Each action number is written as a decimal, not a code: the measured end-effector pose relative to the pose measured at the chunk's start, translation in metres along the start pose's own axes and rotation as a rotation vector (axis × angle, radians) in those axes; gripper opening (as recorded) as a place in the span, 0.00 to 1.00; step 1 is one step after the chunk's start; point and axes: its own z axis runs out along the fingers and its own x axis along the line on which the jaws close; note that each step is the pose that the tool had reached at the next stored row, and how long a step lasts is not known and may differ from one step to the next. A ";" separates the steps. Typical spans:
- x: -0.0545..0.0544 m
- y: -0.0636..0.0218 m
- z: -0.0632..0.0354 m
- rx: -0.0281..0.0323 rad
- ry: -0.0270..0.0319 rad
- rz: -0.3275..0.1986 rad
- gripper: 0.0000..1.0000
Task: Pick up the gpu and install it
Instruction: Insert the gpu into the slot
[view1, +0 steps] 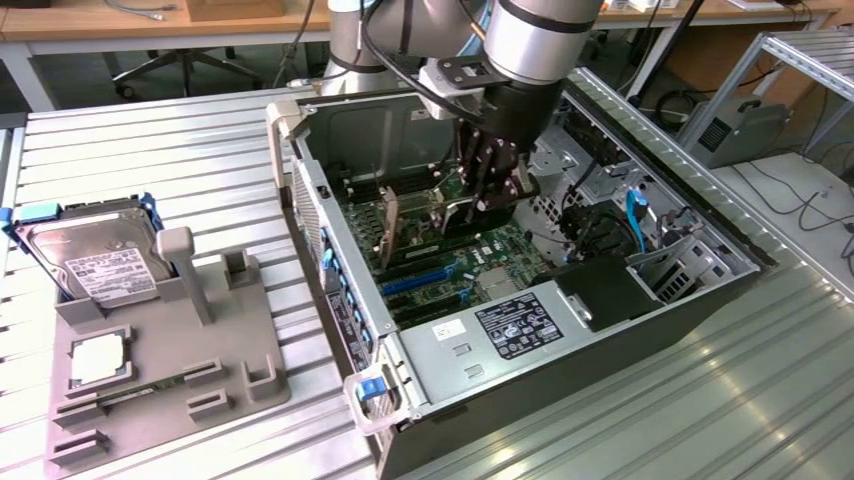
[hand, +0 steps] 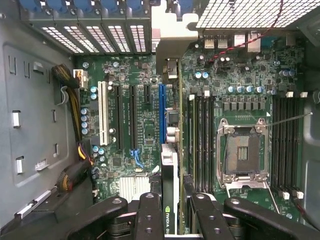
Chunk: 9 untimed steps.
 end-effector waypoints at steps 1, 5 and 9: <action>0.000 0.0002 0.0008 0.0000 0.0000 0.000 0.27; 0.000 0.0016 0.0065 0.0006 0.0000 -0.002 0.27; 0.000 0.0022 0.0085 0.0007 0.0003 -0.004 0.27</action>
